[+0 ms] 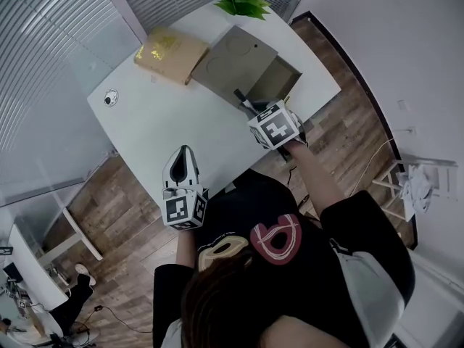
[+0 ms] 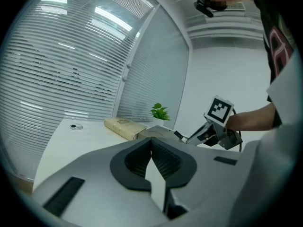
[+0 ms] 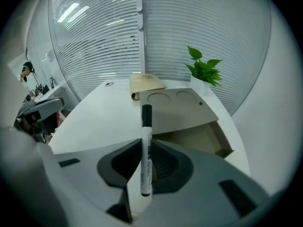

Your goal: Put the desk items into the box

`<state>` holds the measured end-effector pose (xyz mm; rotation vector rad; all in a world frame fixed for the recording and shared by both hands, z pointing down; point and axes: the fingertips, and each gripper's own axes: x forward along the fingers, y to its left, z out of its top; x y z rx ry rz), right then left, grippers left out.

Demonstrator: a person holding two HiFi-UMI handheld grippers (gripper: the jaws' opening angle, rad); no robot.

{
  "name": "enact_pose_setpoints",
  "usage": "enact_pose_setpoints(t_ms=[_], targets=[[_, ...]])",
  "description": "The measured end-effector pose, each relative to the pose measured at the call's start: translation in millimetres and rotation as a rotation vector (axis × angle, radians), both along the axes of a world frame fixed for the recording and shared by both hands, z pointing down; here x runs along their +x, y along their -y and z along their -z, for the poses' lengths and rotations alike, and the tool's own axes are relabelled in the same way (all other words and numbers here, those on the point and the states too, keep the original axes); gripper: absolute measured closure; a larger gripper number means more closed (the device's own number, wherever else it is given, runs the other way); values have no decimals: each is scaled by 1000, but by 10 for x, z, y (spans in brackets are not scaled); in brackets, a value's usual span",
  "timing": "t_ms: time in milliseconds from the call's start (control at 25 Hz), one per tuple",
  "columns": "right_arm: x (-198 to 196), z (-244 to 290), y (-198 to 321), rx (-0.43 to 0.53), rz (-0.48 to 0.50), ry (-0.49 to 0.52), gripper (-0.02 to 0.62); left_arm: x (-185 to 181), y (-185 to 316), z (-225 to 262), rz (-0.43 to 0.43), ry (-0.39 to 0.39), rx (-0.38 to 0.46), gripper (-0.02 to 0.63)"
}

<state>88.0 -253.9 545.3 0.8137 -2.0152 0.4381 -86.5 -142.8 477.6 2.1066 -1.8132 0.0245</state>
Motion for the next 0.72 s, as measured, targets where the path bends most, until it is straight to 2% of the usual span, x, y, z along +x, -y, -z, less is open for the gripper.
enact_pose_setpoints(t_ms=[240,720], targets=[[282,150,171,-12,-155,31,525,18,4,25,-2,3,3,589],[646,-29,482,-86,-408,133,525,17,70,-13,4,23,-10,589]])
